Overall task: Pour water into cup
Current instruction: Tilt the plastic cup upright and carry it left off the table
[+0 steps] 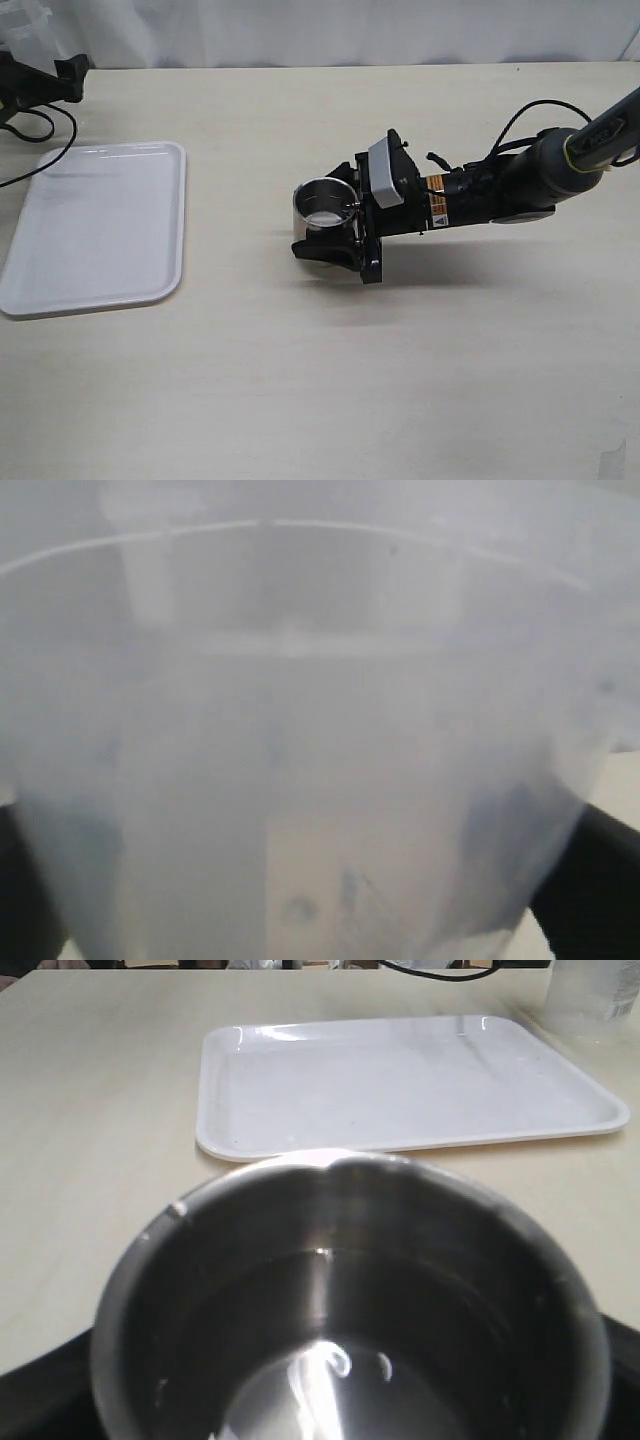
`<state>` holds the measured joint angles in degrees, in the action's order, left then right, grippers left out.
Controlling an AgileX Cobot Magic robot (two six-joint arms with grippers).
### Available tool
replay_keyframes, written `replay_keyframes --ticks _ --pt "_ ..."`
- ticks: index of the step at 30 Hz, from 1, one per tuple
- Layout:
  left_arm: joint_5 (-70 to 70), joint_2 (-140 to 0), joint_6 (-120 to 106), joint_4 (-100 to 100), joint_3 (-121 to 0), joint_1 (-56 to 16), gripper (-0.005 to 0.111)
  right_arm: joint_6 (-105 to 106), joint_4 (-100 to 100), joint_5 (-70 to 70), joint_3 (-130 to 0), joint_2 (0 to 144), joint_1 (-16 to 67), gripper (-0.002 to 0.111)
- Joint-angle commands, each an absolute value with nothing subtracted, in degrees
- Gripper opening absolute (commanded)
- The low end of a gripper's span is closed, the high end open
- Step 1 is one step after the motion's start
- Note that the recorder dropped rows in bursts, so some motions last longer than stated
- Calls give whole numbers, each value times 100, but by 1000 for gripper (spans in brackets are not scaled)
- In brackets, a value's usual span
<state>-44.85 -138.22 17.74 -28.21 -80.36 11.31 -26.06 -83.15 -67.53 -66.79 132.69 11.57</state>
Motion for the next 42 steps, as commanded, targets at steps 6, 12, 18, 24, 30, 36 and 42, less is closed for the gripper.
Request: replay_keyframes --ticks 6,12,18,24,30,36,42 --pt "-4377 -13690 2074 -3080 -7872 1136 103 -2580 -8297 -6996 -6700 13210 1144 4" --pt "-4753 -13408 2003 -3070 -7424 1266 103 -2580 -8297 -6996 -6700 13210 1144 4" --pt "-4702 -13052 1959 -3098 -7023 1454 103 -2580 -8297 -6996 -6700 13210 1144 4" --pt "-4702 -12569 1906 -3086 -6504 1532 102 -2580 -8313 -6996 -6700 13210 1144 4" --pt "-4653 -11975 1800 -3035 -5835 1532 102 -2580 -8313 -6996 -6700 13210 1144 4" --pt "-4542 -11120 1482 -2377 -5074 1532 99 -2580 -8313 -6996 -6700 13210 1144 4" --pt "-4542 -10039 769 -2371 -4400 1532 43 -2593 -8315 -6996 -6700 13210 1144 4"
